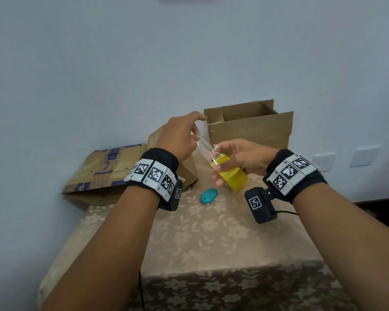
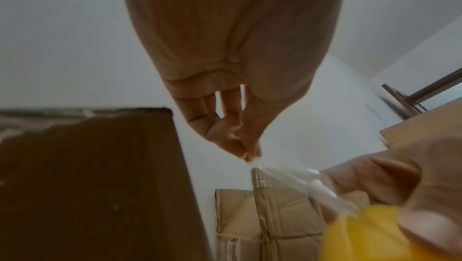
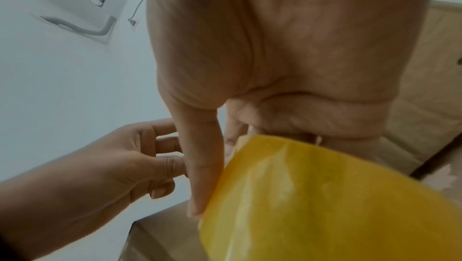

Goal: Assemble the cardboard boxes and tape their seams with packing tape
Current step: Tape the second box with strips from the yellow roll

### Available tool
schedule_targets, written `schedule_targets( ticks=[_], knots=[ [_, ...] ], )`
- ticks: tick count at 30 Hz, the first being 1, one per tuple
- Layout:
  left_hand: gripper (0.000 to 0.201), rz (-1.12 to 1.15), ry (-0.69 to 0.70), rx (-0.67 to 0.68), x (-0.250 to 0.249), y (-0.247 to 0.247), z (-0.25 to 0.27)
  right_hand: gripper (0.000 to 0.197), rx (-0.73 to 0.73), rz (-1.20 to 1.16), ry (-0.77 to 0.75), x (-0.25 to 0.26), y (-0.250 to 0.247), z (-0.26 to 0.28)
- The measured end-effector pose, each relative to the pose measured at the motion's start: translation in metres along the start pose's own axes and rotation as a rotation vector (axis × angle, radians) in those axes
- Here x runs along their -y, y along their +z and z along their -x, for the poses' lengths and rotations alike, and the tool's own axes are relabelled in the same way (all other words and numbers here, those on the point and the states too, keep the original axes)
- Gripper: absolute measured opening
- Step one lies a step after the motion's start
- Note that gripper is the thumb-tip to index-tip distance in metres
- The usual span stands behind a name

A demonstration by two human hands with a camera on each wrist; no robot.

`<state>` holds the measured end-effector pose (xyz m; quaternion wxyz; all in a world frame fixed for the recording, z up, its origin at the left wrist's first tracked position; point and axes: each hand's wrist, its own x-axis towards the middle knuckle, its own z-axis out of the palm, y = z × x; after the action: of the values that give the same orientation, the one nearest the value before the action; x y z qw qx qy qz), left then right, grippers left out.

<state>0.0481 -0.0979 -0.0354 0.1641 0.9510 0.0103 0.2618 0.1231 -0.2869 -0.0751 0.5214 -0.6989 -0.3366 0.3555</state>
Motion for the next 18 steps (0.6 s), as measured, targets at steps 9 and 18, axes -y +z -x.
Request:
schedule_targets(
  ticks=[9, 18],
  knots=[
    [0.016, -0.114, -0.186, -0.030, -0.018, -0.013, 0.005, 0.022, -0.034, -0.147, -0.028, -0.001, -0.002, 0.007],
    [0.019, -0.116, -0.307, 0.681, -0.045, -0.005, 0.026, 0.023, -0.073, -0.266, -0.073, -0.005, -0.007, 0.004]
  ],
)
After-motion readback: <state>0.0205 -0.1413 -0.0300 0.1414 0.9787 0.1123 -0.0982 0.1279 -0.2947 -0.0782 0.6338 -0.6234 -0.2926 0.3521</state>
